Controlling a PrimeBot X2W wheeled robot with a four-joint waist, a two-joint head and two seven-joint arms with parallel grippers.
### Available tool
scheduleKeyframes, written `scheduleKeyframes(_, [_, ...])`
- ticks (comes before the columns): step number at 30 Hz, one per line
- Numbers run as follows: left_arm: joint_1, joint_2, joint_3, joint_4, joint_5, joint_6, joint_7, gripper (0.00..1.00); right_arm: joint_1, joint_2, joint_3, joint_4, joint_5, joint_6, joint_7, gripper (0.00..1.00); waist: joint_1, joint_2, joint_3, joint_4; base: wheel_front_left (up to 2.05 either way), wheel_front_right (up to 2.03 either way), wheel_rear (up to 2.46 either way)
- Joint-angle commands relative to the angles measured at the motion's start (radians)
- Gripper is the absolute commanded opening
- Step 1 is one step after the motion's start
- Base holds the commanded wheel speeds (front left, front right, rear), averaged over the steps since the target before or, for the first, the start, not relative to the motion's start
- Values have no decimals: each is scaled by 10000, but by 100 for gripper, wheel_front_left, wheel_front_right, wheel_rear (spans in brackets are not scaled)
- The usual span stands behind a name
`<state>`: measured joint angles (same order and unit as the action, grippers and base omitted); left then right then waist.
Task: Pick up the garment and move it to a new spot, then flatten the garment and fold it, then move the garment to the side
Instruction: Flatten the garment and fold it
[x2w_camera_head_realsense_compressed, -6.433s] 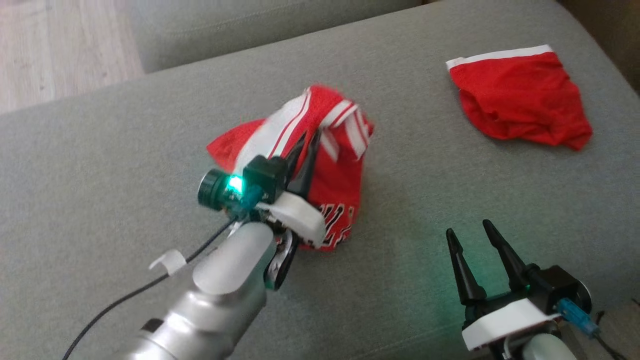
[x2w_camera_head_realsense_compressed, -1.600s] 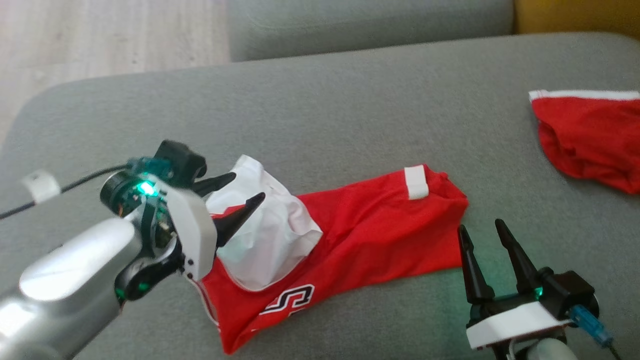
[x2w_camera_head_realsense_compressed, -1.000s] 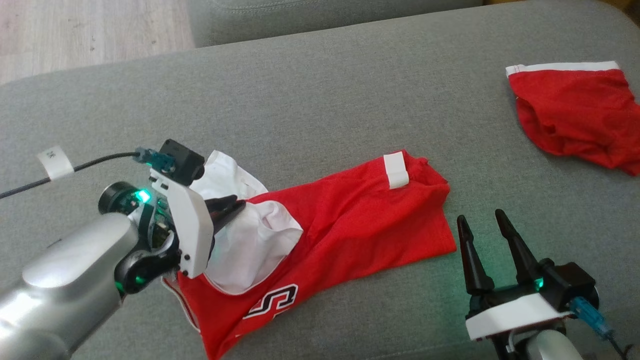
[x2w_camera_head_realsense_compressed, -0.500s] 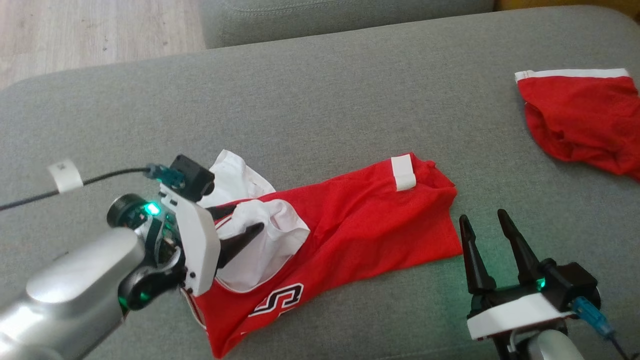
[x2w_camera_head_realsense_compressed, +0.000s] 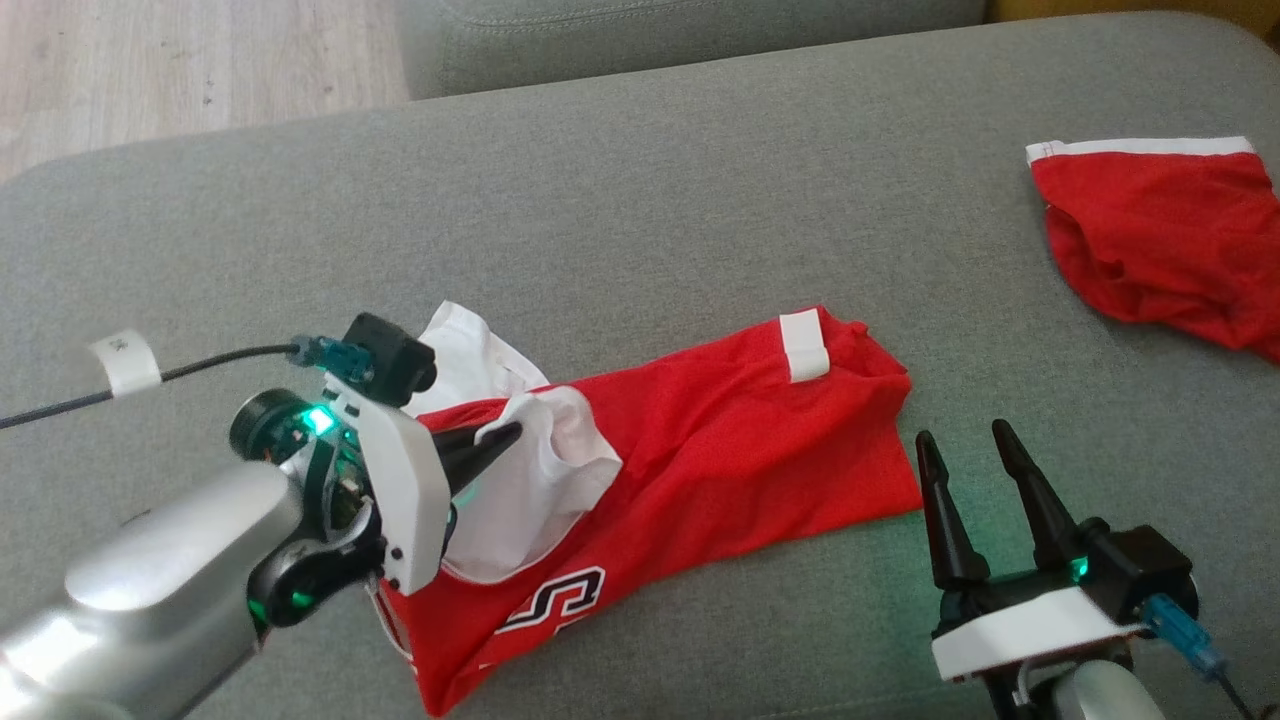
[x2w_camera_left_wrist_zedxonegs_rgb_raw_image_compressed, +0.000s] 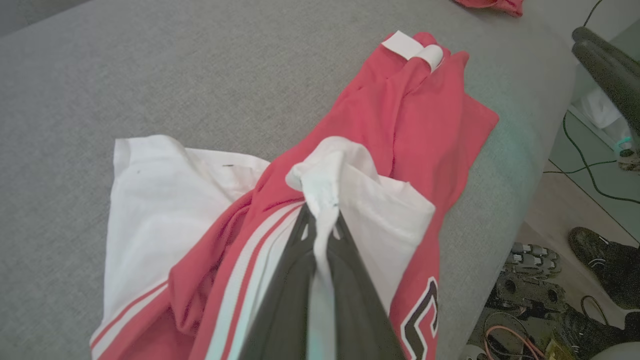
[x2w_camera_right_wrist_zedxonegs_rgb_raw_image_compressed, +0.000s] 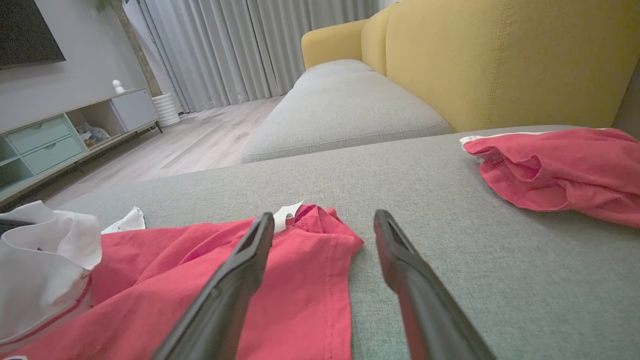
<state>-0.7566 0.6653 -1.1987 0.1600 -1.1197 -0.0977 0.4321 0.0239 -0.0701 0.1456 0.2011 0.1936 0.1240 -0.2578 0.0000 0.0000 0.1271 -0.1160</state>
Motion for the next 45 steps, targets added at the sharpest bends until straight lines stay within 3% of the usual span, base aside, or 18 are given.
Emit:
scheduleKeyframes(1, [-405, 253, 585, -319, 107, -79, -347, 0, -221, 49, 187, -281, 13, 67, -40, 100, 0, 0, -28, 7, 0, 0, 0])
scheduleKeyframes(10, [-395, 351, 338, -1396, 1366, -147, -1505, 0, -88, 108, 106, -269, 36, 67, -40, 100, 0, 0, -235, 127, 0, 0, 0])
scheduleKeyframes(17, [-41, 1077, 550, -2477, 2461, 735, -2619, 0, 198, 125, 77, -102, 78, 67, -40, 100, 0, 0, -718, 516, 0, 0, 0])
scheduleKeyframes(18, [202, 1365, 679, -2821, 2419, 1027, -2821, 0, 205, 106, -47, 2, 166, 67, -40, 100, 0, 0, -803, 740, 0, 0, 0])
scheduleKeyframes(23, [824, 1868, 1160, -3462, 1865, 1431, -3580, 0, -312, -243, -109, 703, 577, 67, -40, 100, 0, 0, -768, 1413, 0, 0, 0])
scheduleKeyframes(29, [1079, 2003, 1373, -3678, 1878, 1641, -4197, 0, -1881, -1395, 318, 2886, 1029, 67, -8, 100, 0, 0, -492, 2176, 0, 0, 0])
scheduleKeyframes(33, [1060, 2058, 1553, -3522, 1945, 1748, -4519, 0, -2627, -1938, 886, 4137, 1643, 67, 656, 100, 0, 0, -343, 2513, 0, 0, 0])
scheduleKeyframes(39, [1237, 2300, 1737, -3234, 1871, 1920, -4839, 0, -2683, -2288, 1931, 4792, 2688, 67, 1030, 100, 0, 0, -240, 2639, 0, 0, 0])
scheduleKeyframes(45, [1650, 2595, 1718, -3319, 1732, 2172, -4929, 0, -2128, -2359, 2416, 4809, 3032, 67, 661, 100, 0, 0, -250, 2472, 0, 0, 0])
